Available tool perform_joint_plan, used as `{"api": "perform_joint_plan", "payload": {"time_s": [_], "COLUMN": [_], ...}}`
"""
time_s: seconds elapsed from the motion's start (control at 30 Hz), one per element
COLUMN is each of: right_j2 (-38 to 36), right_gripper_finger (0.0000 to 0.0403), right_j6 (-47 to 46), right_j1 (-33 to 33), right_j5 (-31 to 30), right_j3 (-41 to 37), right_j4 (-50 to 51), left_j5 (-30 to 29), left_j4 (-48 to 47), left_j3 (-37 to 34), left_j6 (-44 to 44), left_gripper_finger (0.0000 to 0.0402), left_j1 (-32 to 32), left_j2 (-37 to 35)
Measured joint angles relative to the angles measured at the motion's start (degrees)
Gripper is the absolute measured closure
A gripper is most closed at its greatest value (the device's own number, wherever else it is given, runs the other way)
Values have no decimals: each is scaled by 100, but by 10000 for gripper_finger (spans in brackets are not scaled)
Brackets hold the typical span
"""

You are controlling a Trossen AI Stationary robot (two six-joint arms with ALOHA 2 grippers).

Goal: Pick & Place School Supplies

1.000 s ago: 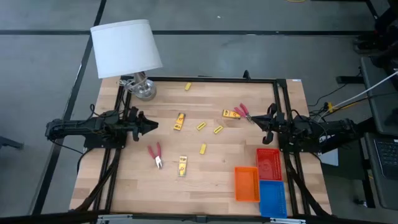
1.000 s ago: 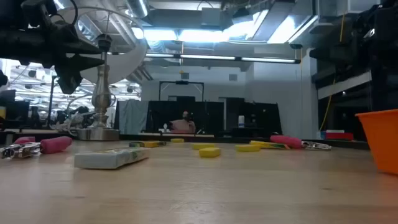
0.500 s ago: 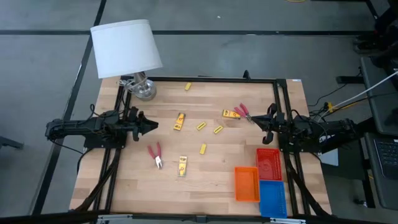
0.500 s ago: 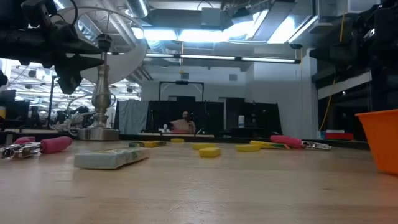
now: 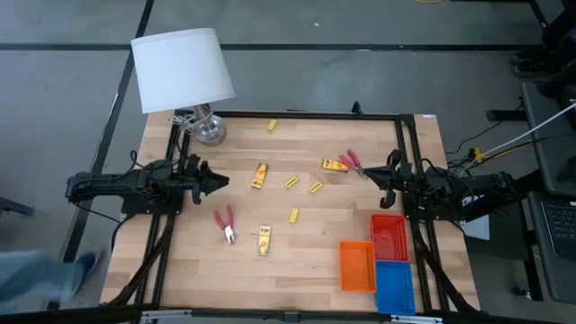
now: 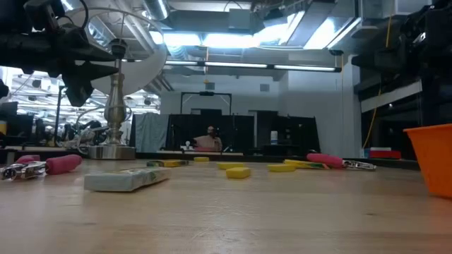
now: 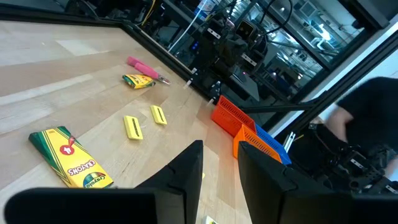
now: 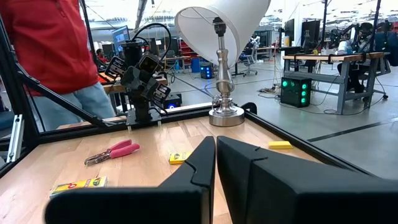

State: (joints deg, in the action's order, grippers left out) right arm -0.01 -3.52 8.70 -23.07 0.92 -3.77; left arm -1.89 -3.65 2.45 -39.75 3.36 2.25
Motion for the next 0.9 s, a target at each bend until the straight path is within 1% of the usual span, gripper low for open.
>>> {"api": "perform_joint_plan", "payload": {"time_s": [0.53, 0.57, 0.6, 0.7, 0.77, 0.8, 0.9], "right_j2": [0, 0, 0, 0, 0, 0, 0], "right_gripper_finger": [382, 382, 382, 382, 382, 382, 382], "right_j6": [113, -54, -482, -2299, -3317, -3647, -4293], "right_j1": [-1, 1, 3, 7, 7, 7, -8], "right_j5": [1, 21, 90, 436, 580, 590, 127], "right_j3": [1, -1, -1, -1, -1, -1, 1], "right_j4": [-4, -4, -4, -7, -5, -11, -103], "left_j5": [0, 0, 0, 0, 0, 0, 0], "left_j4": [-2, -2, -2, -2, -1, 1, -2], "left_j3": [-2, -1, -2, -1, -1, -2, -2], "left_j6": [0, 0, 0, 1, -1, 0, -1], "left_gripper_finger": [304, 304, 304, 304, 304, 304, 304], "left_j1": [1, 0, 0, 1, 1, 0, 2], "left_j2": [1, 2, -1, 0, 1, 2, -1]}}
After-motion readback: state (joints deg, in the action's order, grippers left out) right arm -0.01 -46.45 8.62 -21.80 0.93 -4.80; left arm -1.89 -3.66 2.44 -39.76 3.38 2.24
